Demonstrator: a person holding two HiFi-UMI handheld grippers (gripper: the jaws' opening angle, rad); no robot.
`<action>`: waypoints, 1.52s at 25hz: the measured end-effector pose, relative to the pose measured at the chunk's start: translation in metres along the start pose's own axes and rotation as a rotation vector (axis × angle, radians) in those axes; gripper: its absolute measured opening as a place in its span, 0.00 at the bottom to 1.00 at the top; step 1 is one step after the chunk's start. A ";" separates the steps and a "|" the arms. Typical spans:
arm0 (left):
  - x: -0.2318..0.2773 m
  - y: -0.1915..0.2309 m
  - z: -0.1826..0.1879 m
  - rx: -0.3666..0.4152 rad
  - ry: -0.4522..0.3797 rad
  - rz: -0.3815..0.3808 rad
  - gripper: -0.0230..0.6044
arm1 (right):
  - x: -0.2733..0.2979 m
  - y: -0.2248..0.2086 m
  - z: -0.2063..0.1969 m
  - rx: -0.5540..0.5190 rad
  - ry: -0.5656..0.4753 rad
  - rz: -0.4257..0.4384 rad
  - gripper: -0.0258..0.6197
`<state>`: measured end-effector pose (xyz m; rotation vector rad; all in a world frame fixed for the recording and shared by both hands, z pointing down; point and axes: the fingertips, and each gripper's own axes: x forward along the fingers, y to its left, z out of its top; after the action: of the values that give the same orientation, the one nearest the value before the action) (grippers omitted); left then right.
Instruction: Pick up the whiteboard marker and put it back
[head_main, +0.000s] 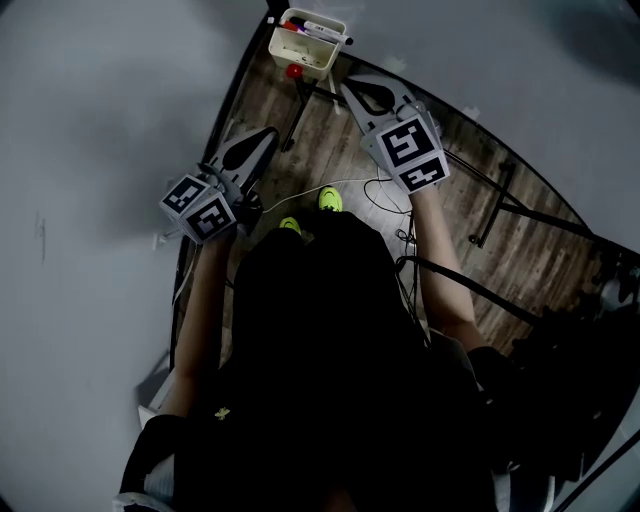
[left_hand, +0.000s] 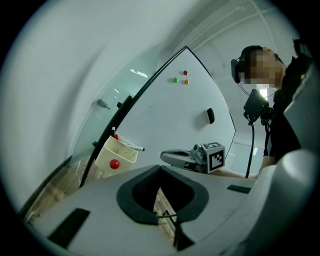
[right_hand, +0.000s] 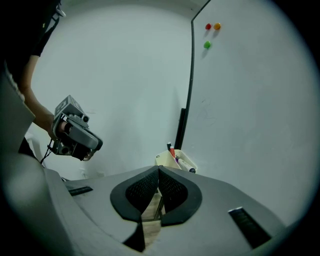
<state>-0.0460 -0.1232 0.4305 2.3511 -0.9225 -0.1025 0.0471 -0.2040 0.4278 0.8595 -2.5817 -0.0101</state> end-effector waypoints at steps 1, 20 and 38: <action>0.000 0.001 0.002 -0.001 -0.001 -0.008 0.06 | 0.002 0.002 0.001 0.004 0.000 -0.002 0.06; -0.067 -0.041 -0.020 0.050 0.020 -0.142 0.06 | -0.045 0.096 0.026 0.111 -0.041 -0.093 0.06; -0.148 -0.099 -0.061 0.057 0.032 -0.287 0.06 | -0.100 0.221 0.020 0.147 -0.011 -0.178 0.06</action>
<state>-0.0823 0.0596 0.4034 2.5179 -0.5747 -0.1542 -0.0145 0.0298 0.4008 1.1435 -2.5324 0.1242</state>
